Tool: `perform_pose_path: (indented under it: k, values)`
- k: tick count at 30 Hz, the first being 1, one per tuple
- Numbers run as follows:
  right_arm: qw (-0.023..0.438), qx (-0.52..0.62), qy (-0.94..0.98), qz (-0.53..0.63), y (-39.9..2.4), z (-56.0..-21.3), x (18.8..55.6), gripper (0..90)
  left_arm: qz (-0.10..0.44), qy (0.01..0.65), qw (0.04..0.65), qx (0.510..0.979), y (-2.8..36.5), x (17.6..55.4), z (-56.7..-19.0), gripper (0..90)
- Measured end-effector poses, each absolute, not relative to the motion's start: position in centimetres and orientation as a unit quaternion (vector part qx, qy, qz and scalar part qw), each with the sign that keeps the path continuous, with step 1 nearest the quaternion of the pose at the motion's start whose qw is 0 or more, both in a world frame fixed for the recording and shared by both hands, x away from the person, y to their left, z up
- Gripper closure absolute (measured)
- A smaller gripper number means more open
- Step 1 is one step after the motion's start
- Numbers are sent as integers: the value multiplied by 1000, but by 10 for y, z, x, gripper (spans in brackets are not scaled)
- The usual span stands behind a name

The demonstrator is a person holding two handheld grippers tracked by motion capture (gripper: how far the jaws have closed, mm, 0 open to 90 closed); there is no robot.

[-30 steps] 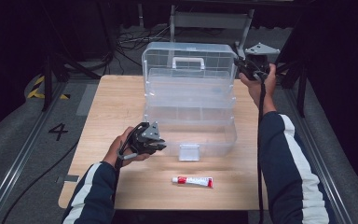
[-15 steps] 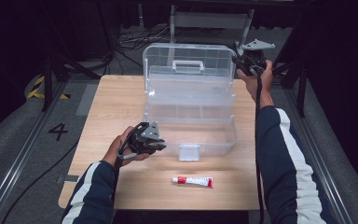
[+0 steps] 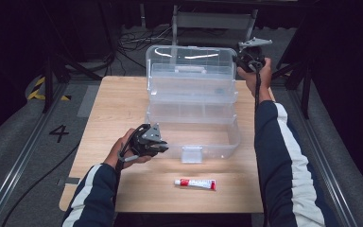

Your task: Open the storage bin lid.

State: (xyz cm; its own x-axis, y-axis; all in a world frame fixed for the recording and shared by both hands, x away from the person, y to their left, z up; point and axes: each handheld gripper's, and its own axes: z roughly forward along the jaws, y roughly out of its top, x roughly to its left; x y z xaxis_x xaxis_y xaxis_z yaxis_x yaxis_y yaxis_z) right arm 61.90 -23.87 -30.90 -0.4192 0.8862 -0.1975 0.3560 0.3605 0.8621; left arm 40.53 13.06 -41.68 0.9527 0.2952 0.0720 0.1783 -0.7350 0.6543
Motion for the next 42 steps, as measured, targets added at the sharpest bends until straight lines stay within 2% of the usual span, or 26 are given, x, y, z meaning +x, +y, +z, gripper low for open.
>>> perform_pose_path:
  k: [24,42]
  values:
    - [305,440,768,351,-236,-320,651,812,83,135,355,921,132,405,-420,768]
    - [297,443,784,316,-231,-326,665,802,84,138,350,923,129,406,-421,754]
